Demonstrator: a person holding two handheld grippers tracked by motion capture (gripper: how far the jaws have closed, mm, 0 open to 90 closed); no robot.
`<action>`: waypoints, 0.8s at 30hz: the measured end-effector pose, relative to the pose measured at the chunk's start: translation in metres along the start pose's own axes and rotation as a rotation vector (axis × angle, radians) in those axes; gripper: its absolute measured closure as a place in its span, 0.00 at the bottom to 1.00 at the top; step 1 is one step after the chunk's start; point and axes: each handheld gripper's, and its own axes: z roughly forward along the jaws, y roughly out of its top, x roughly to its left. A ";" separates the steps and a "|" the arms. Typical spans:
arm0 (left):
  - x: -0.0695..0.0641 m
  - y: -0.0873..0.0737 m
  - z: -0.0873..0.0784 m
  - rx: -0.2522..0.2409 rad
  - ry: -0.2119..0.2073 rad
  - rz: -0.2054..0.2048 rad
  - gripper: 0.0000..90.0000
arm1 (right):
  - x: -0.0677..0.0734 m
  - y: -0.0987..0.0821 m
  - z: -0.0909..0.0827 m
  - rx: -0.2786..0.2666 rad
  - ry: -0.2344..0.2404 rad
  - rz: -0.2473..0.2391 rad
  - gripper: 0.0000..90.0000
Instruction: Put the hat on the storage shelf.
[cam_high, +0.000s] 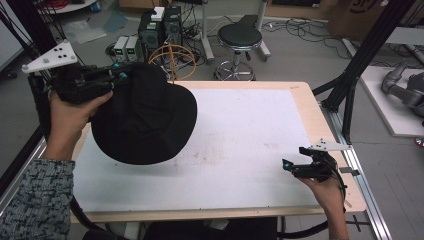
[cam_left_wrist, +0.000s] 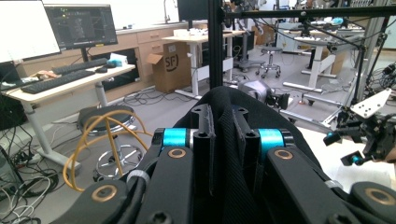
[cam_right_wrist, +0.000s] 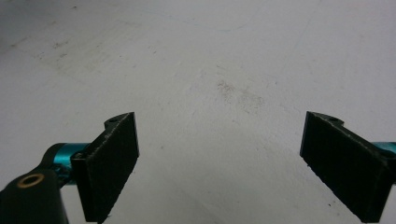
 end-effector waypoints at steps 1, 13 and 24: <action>0.001 0.002 0.000 0.000 0.002 -0.005 0.90 | 0.000 0.000 0.000 0.000 -0.001 -0.001 0.13; 0.018 0.030 0.008 -0.008 0.025 0.006 0.90 | 0.000 -0.001 0.000 -0.002 0.005 0.001 0.13; 0.034 0.047 0.026 -0.023 0.079 -0.001 0.90 | 0.000 -0.003 -0.002 -0.009 0.002 -0.001 0.13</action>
